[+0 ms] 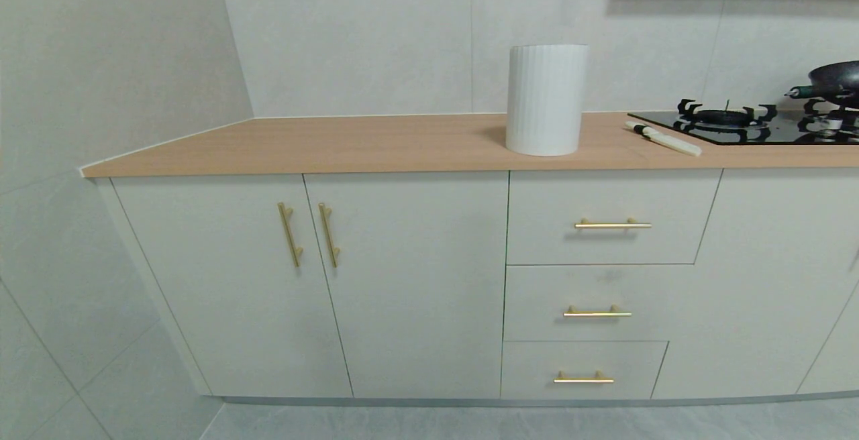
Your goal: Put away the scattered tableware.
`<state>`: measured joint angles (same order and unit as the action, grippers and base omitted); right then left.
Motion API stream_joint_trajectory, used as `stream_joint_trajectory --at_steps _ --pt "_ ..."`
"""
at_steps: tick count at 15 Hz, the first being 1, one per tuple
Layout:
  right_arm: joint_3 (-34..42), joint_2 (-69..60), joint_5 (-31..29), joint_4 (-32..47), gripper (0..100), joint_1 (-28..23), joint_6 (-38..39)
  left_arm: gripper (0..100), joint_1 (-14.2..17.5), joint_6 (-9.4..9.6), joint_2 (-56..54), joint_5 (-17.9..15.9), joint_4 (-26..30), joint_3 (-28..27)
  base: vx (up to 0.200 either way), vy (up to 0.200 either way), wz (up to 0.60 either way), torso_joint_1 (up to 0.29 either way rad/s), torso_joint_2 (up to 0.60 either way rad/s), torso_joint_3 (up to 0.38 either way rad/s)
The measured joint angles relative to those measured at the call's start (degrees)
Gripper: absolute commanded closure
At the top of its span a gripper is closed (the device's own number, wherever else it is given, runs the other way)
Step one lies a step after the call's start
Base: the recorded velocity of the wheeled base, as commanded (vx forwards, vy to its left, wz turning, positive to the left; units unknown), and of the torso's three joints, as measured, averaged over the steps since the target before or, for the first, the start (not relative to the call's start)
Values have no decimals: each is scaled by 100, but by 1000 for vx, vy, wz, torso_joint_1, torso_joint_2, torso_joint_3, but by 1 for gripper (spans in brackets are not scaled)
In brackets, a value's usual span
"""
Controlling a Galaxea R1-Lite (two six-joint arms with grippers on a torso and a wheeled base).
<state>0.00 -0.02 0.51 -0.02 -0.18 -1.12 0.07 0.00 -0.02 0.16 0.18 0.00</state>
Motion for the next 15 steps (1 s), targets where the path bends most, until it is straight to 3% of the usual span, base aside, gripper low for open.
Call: stream_joint_trajectory --at_steps 1,15 --pt "0 0 0 2 0 0 0 0 0 0 0 0 0 0 0 0 0 0 0 0" --pt "0 2 -2 12 0 0 11 0 0 0 0 0 0 0 200 0 0 3 2 4"
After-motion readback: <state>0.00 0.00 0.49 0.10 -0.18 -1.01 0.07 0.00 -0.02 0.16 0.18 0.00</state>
